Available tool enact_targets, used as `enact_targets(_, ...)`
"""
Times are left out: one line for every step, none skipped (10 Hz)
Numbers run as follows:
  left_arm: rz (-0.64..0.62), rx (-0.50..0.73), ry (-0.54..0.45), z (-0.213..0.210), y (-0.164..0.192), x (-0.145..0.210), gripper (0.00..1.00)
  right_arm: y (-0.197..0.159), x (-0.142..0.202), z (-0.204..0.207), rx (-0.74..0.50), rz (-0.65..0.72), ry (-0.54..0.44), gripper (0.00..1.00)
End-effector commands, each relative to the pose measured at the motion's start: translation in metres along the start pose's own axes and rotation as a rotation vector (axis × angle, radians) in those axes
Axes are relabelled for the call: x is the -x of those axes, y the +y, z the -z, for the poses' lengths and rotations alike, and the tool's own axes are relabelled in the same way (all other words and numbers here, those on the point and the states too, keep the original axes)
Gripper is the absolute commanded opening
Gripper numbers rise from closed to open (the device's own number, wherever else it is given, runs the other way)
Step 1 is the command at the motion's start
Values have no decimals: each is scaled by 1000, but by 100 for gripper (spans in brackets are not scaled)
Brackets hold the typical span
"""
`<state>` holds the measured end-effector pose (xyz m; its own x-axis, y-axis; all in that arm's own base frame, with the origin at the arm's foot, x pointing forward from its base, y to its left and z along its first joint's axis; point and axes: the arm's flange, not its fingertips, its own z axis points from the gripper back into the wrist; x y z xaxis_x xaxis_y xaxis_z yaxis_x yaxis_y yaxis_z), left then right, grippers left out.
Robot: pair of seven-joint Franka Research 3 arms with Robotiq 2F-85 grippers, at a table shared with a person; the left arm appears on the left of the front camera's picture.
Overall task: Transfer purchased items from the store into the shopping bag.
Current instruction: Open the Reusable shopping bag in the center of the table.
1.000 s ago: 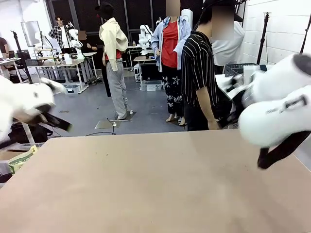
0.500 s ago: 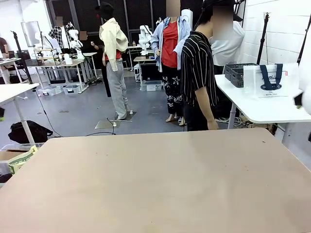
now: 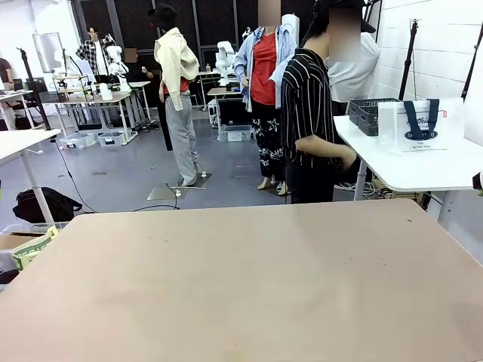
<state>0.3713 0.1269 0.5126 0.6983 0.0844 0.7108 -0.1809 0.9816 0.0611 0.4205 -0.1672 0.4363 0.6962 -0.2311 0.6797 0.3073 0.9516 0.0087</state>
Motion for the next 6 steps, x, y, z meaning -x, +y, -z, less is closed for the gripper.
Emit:
enact_targets(14,-3,-4,-6,-2,-1,100,-6,-6,-6,4,8,-11,100)
enact_targets(14,-3,-4,-6,-2,-1,100,-6,-6,-6,4,8,-11,100)
enact_targets(14,-3,-4,-6,-2,-1,100,-6,-6,-6,4,8,-11,100)
enact_targets(14,-3,-4,-6,-2,-1,100,-6,-6,-6,4,8,-11,100)
enact_targets(14,-3,-4,-6,-2,-1,100,-6,-6,-6,4,8,-11,100)
enact_targets(14,-3,-4,-6,-2,-1,100,-6,-6,-6,4,8,-11,100)
